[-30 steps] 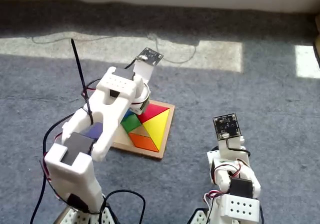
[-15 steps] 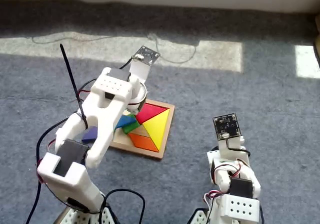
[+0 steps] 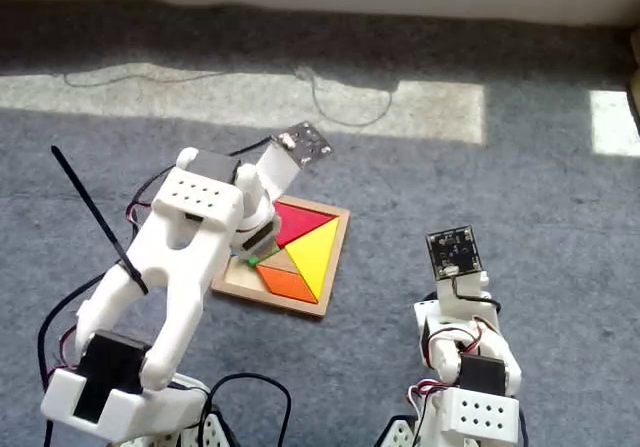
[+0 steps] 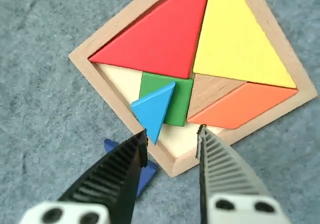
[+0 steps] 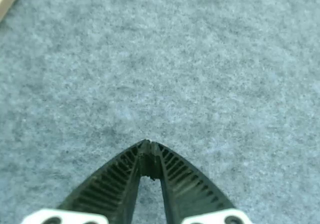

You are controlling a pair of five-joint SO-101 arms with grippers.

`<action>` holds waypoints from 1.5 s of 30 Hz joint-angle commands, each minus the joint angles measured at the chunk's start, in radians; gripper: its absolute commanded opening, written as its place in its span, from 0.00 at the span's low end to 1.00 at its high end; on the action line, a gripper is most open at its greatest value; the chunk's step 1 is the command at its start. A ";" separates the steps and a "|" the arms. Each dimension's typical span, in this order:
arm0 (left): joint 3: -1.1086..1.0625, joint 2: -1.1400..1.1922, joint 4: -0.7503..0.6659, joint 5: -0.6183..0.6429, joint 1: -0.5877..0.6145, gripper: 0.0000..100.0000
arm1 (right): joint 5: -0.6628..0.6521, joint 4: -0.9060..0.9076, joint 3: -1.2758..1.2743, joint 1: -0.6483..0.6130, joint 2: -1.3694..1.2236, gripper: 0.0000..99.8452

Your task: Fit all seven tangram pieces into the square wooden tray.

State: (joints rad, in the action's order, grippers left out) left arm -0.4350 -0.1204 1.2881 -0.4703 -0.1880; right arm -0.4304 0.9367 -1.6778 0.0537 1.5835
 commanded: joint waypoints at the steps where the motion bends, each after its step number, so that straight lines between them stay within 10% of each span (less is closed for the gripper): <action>1: -0.048 -0.041 -0.044 -0.114 0.048 0.18 | 0.000 0.008 -0.033 0.012 0.012 0.01; 20: -0.294 -0.038 -0.457 -0.301 0.079 0.17 | 0.000 0.008 -0.033 0.012 0.012 0.01; 45: 0.015 0.110 -0.192 -0.275 0.062 0.08 | 0.000 0.008 -0.033 0.012 0.012 0.01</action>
State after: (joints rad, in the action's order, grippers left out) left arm -0.4810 0.0422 1.0641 -0.7664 -0.1189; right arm -0.4304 0.9367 -1.6778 0.0537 1.5835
